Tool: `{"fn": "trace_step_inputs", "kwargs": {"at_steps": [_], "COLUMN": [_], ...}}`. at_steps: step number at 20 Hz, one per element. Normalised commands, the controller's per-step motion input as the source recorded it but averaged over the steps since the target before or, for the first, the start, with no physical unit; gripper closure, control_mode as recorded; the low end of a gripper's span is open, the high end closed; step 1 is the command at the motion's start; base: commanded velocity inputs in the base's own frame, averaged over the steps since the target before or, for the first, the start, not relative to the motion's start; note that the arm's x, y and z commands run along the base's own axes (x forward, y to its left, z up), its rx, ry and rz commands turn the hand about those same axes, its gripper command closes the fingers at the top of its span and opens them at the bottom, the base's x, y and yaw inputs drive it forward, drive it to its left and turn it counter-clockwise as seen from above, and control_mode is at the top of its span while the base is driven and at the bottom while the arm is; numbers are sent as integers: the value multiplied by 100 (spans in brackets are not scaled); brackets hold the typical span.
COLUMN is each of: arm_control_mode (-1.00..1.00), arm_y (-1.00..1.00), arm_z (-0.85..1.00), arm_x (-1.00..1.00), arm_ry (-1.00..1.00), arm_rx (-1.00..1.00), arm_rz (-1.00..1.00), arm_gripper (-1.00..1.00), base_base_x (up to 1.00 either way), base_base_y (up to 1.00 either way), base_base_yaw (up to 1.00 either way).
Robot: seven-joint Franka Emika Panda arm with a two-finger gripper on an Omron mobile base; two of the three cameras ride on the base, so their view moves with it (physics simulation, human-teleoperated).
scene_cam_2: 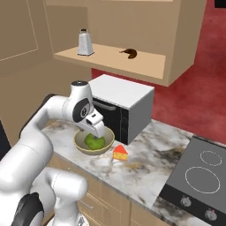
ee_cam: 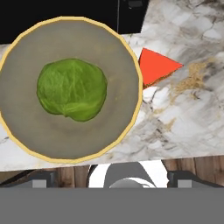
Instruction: Pick the cheese from the fridge and the cheese grater from the cabinet and place them next to the salad bowl.
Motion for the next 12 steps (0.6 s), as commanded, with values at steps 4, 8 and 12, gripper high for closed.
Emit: {"fn": "trace_step_inputs", "kwargs": {"at_steps": [4, 8, 12], "arm_control_mode": [100, 100, 100], "arm_y": [0, 0, 0], "arm_z": [0, 0, 0], "arm_x": [0, 0, 0], "arm_ry": [0, 0, 0], "arm_rx": [0, 0, 0], "arm_rz": [0, 0, 0], "arm_gripper": [-100, -100, -100], "base_base_x": [61, 72, 91], "base_base_y": [2, 0, 0], "base_base_yaw": [0, 0, 1]}}
